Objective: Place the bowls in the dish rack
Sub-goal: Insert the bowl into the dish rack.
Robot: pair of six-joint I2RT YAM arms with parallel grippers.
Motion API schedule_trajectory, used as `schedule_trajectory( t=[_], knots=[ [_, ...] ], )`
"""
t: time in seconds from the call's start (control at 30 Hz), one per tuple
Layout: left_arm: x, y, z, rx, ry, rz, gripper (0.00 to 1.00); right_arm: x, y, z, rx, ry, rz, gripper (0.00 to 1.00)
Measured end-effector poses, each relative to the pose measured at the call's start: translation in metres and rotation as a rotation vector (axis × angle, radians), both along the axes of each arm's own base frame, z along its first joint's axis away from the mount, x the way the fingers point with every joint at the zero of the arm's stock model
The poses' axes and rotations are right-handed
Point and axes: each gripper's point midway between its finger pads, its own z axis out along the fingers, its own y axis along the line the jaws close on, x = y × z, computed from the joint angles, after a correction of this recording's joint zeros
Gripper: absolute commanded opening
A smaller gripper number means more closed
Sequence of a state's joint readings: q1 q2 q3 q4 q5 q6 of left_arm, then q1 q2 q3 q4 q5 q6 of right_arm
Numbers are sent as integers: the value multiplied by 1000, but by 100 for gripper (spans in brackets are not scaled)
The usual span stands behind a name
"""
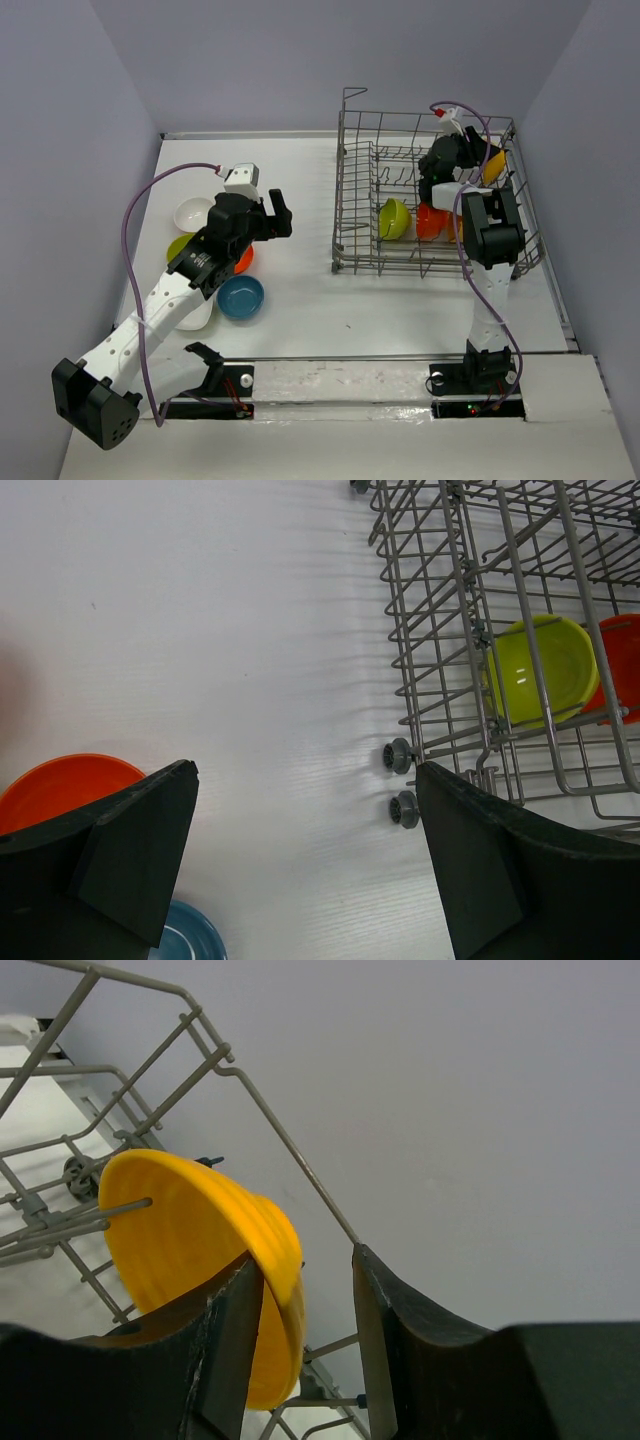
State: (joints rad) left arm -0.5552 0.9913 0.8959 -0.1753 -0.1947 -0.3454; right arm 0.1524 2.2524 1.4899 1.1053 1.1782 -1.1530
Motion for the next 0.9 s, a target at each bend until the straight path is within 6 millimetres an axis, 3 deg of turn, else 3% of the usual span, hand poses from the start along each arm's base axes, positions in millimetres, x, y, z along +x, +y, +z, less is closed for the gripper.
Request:
schedule_trajectory(
  t=[0.47,0.9],
  knots=[
    [0,0,0,0,0,0,99,4,1,-20,37,53,9,66],
    [0,0,0,1,0,1,99,14,6,-33,127,84,26,71]
  ],
)
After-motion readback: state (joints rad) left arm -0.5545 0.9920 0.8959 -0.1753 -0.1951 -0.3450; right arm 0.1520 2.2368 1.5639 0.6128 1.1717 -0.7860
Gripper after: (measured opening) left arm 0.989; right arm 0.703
